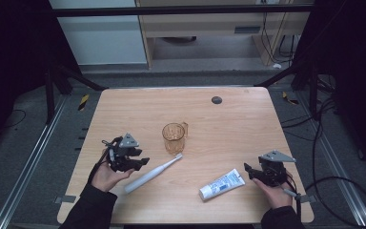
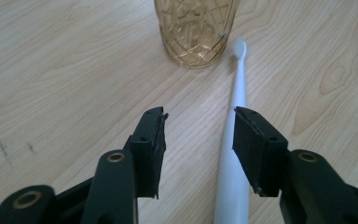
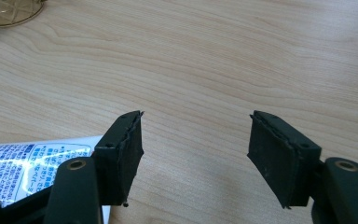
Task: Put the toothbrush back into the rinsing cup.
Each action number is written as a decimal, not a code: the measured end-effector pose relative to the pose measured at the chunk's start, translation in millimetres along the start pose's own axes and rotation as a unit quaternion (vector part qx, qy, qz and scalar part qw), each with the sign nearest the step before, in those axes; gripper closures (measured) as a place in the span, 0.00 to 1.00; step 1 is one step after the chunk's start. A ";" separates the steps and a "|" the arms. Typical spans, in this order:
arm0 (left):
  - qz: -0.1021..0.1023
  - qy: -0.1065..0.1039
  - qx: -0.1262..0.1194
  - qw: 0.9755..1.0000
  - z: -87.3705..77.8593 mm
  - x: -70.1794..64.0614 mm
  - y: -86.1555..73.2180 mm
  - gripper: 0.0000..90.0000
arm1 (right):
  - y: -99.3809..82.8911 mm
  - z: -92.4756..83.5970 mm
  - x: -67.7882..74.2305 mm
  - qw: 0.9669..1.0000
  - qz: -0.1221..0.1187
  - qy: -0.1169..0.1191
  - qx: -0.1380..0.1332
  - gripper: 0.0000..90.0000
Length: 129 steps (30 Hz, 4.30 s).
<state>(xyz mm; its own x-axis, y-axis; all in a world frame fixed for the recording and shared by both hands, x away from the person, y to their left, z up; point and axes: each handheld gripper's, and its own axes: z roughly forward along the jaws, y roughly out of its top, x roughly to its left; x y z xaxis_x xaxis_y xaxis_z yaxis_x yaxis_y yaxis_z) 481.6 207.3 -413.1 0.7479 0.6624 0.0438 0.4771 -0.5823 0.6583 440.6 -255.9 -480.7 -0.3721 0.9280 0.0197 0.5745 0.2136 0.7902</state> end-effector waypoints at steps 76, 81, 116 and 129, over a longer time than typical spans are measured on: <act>0.052 -0.045 0.177 0.982 74.9 -23.7 3.5 0.70 | -1.6 3.6 -2.1 1.000 0.005 0.018 0.019 0.40; 0.049 -0.048 0.177 0.982 75.0 -23.1 4.1 0.73 | -1.5 3.6 -2.1 1.000 0.006 0.018 0.019 0.41; 0.038 -0.053 0.149 0.987 54.6 -25.1 9.2 0.74 | -2.0 3.6 -3.4 1.000 0.010 0.018 0.019 0.41; 0.022 -0.045 0.098 0.994 26.4 -22.6 16.7 0.74 | -1.9 3.0 -4.3 1.000 0.007 0.016 0.017 0.41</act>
<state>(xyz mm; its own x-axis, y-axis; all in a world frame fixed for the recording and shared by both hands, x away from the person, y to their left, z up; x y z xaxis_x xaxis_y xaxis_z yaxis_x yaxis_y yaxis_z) 484.9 170.2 -422.9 0.8041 0.5944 -0.0027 0.5166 -0.6966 0.4978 443.3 -259.4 -484.2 -0.3875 0.9205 0.0501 0.6038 0.2123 0.7684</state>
